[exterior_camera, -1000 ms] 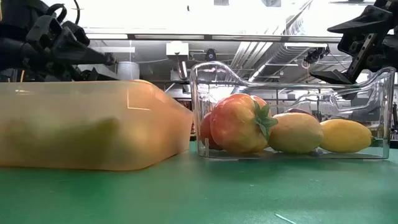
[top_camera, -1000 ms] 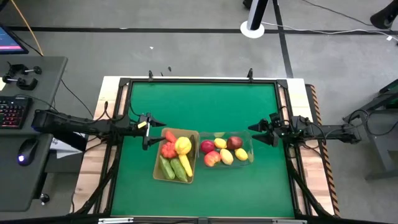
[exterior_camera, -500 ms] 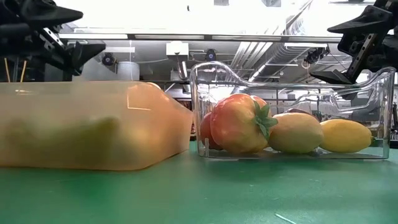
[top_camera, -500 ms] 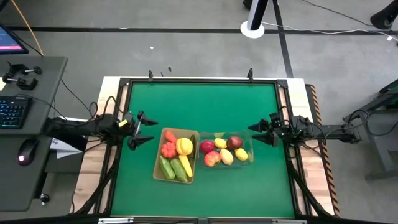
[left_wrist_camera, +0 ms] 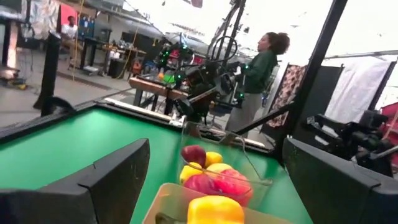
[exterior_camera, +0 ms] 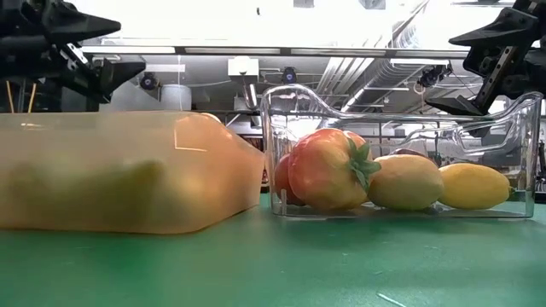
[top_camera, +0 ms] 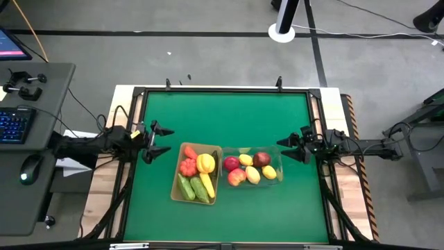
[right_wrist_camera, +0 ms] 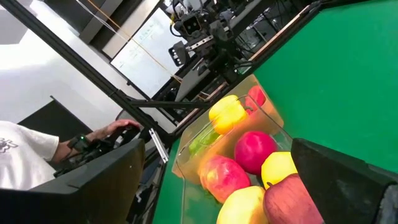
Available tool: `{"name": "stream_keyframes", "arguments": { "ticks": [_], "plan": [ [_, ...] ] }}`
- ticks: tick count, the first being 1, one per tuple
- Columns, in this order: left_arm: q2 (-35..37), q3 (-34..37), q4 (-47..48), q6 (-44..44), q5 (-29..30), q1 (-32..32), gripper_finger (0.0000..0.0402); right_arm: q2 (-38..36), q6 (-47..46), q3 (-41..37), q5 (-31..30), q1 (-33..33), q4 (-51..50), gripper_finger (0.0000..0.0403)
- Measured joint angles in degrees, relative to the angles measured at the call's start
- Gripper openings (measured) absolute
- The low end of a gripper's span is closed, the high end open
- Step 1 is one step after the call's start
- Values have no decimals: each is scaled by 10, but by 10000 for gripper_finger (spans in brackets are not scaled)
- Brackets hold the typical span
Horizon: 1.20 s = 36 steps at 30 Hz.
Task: Sort produce into baskets
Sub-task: Return to Home Position
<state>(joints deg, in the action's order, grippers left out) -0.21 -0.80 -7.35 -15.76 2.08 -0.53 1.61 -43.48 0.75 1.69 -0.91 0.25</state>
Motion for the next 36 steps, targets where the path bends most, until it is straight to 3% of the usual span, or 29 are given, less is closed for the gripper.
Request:
{"name": "stream_keyframes", "arguments": {
  "ticks": [6,11,15,36],
  "plan": [
    [0,0,30,66,-4,3,356,0,0,0,0,0,0,397],
    [0,0,59,111,-61,-2,356,0,0,0,0,0,0,397],
    [0,1,60,159,-69,-3,356,0,0,0,0,0,0,397],
    [0,1,59,129,-64,-3,356,0,0,0,0,0,0,397]
  ]
}}
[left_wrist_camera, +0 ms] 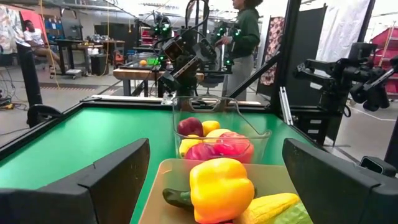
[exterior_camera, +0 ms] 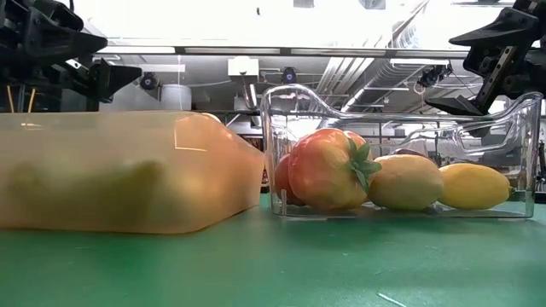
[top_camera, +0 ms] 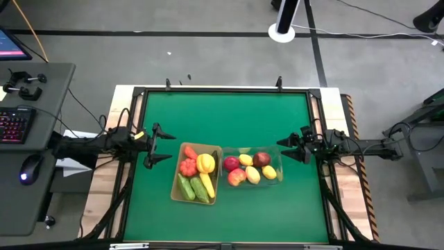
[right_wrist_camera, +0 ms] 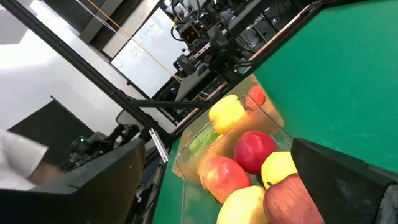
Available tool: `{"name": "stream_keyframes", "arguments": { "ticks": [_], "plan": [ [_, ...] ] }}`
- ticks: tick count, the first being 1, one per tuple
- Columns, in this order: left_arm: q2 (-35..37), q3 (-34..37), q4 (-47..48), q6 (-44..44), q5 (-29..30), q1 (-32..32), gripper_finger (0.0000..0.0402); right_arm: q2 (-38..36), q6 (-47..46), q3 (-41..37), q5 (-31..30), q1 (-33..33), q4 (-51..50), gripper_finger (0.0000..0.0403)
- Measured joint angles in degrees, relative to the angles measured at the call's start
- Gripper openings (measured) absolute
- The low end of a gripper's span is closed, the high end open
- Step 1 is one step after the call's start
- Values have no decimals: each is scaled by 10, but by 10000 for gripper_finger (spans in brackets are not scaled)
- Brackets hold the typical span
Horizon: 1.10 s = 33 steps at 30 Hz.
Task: Sort produce into baskets
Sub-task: Return to Home Position
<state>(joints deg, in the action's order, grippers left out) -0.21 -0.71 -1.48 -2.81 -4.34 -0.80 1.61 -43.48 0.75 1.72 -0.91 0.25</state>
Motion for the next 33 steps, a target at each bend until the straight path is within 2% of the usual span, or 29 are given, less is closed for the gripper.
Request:
{"name": "stream_keyframes", "arguments": {
  "ticks": [20,23,33],
  "plan": [
    [0,0,0,0,0,0,356,0,1,0,-1,0,0,397],
    [0,0,0,0,0,0,356,0,38,0,-19,1,0,397],
    [-2,0,1,0,1,0,356,-16,185,0,-22,0,1,397]
  ]
}}
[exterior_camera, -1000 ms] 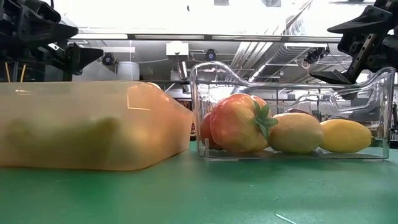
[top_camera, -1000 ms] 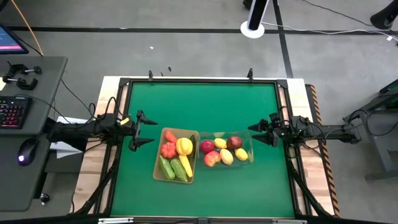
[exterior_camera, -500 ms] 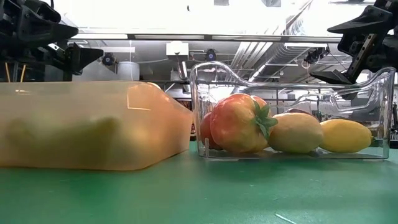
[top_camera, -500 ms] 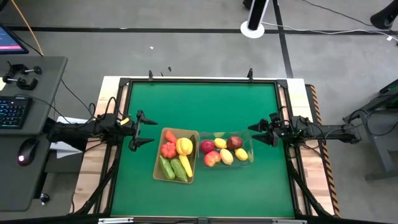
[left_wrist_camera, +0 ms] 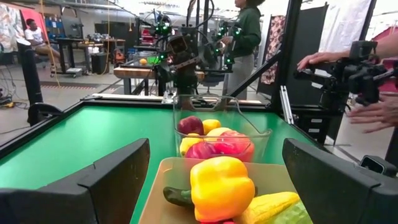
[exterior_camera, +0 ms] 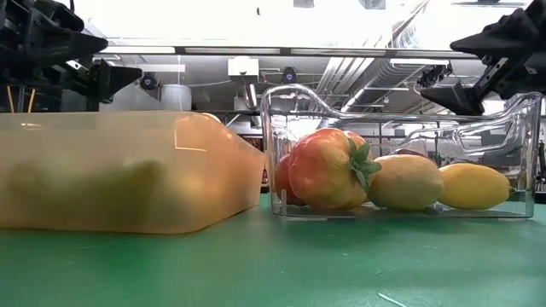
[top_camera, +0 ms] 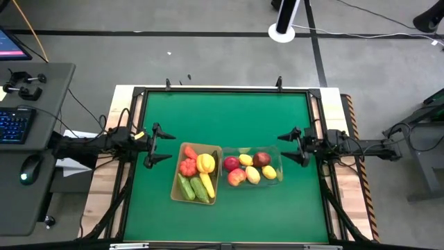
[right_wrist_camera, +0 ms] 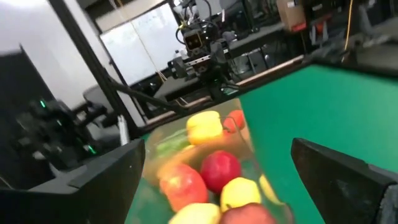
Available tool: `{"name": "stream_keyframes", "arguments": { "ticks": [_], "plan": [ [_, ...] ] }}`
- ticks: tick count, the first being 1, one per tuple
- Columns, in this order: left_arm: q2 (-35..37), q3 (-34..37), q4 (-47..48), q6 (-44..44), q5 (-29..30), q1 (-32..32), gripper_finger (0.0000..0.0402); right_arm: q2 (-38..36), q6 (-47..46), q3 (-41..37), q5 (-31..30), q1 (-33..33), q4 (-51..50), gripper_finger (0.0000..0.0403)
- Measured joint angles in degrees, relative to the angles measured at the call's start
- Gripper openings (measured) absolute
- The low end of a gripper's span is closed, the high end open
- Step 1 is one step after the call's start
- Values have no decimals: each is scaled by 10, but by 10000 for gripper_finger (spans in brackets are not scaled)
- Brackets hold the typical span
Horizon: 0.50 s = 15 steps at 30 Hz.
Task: Sort produce into baskets
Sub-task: Return to Home Position
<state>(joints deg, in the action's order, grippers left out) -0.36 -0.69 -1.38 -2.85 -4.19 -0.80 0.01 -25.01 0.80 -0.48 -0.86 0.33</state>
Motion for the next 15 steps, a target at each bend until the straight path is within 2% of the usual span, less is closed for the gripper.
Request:
{"name": "stream_keyframes", "arguments": {
  "ticks": [3,8,15],
  "plan": [
    [0,0,-1,0,0,0,356,0,49,0,0,0,-1,397],
    [0,0,-1,0,0,0,356,0,62,0,1,1,-1,397],
    [0,0,-1,0,0,0,356,0,149,0,1,1,-1,397]
  ]
}}
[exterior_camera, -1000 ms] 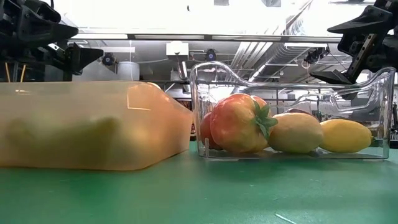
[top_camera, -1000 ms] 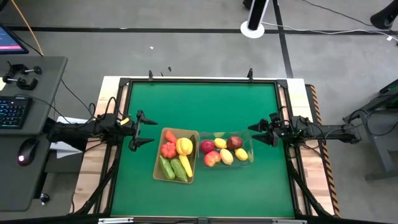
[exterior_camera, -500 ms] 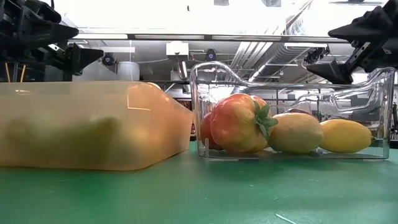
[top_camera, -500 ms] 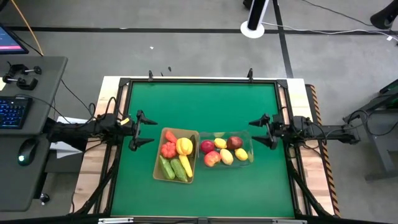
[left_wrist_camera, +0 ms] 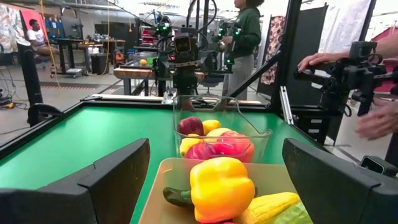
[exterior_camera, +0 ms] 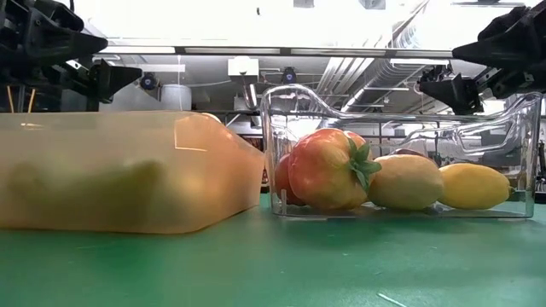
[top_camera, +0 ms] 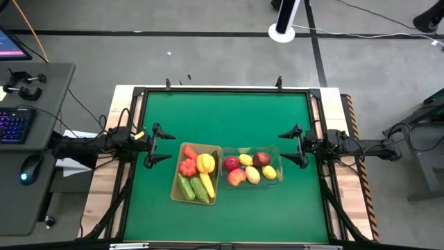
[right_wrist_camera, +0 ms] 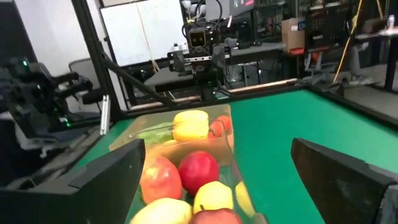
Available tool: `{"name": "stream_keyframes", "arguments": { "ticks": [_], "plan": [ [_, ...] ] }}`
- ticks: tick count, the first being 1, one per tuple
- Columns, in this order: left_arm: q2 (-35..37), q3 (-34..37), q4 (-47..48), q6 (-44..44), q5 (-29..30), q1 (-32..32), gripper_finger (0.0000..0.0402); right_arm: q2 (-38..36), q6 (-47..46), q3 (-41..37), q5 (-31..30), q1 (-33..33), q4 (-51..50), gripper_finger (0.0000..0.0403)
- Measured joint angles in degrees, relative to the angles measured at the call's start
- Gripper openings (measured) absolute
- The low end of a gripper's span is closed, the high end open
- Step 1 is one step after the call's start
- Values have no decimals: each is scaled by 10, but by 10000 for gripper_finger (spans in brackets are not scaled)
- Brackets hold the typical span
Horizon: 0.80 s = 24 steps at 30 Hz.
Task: Sort produce into baskets
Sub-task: Return to Home Position
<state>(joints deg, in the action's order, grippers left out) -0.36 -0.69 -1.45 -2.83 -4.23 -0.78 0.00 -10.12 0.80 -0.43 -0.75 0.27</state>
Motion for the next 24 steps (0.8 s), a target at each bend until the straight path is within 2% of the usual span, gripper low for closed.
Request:
{"name": "stream_keyframes", "arguments": {
  "ticks": [10,24],
  "plan": [
    [0,0,0,0,0,0,356,0,26,0,-21,0,4,397],
    [0,0,0,0,0,0,356,0,31,0,-21,0,4,397]
  ]
}}
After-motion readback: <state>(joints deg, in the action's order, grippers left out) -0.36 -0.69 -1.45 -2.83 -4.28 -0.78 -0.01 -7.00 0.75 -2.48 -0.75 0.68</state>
